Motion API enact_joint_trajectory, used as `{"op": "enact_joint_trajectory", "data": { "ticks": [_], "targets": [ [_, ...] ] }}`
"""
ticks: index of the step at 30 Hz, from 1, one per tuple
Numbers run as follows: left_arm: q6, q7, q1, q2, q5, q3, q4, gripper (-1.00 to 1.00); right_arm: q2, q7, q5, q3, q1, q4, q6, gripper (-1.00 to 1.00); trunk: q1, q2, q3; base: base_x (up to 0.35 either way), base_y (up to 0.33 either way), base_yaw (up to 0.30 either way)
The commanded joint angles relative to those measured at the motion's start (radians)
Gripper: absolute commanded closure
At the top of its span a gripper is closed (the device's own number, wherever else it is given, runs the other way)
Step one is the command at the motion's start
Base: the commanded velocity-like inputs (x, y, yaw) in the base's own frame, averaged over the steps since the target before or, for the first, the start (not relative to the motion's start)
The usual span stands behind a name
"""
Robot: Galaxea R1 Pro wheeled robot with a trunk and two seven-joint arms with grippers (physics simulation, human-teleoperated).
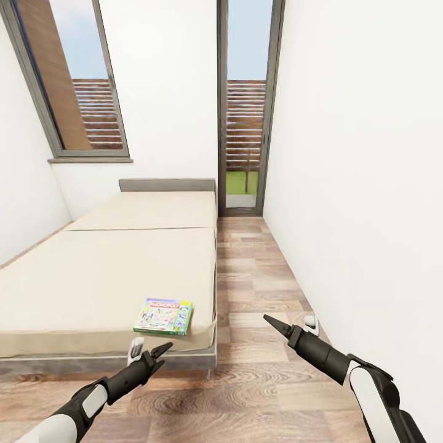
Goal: Put all the toys in the child's room - the three board games (two on the bed and one on the table), the two jigsaw puzzles on the table, and the tennis ball on the table - inside the toy box on the table in the child's room.
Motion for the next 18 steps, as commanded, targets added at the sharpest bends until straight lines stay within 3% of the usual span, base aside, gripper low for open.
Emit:
{"op": "enact_joint_trajectory", "data": {
  "ticks": [1,18],
  "targets": [
    [0.009,-0.002,0.0,0.001,0.007,-0.001,0.0,-1.0,0.0,0.002,-0.002,-0.001,-0.001,0.0,0.007,-1.0,0.0,0.0,-0.001,0.013,0.0,0.0],
    [0.007,-0.005,0.0,0.001,0.007,0.001,-0.001,-1.0,0.001,0.002,-0.003,-0.001,-0.001,0.0,0.007,-1.0,0.0,0.0,-0.001,0.058,-0.049,0.0]
  ]
}}
